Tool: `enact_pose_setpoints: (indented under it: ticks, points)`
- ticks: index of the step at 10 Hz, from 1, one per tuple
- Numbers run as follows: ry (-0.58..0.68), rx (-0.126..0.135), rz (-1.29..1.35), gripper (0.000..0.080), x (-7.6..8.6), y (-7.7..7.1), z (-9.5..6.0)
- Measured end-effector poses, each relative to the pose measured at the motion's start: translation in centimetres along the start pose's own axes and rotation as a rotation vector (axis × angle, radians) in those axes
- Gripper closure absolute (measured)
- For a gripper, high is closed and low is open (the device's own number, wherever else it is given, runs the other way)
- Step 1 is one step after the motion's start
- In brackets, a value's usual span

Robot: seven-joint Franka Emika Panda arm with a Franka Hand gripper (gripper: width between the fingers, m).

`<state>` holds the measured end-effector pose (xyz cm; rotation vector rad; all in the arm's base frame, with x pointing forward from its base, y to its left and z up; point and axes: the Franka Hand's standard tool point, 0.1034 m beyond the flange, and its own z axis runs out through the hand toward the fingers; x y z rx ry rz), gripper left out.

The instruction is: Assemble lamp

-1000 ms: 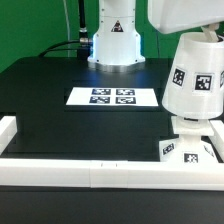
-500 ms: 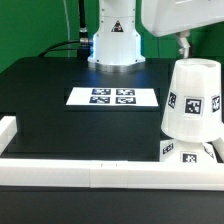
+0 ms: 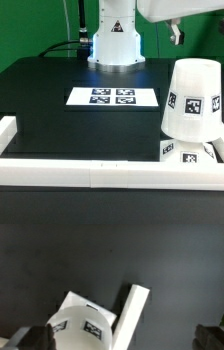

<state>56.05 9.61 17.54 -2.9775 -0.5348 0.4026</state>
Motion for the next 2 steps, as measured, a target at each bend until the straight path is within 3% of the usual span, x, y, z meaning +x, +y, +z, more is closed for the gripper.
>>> enact_pose_setpoints:
  ticks: [2]
  points:
    - [-0.001,0.0,0.001,0.0101,0.0,0.03,0.04]
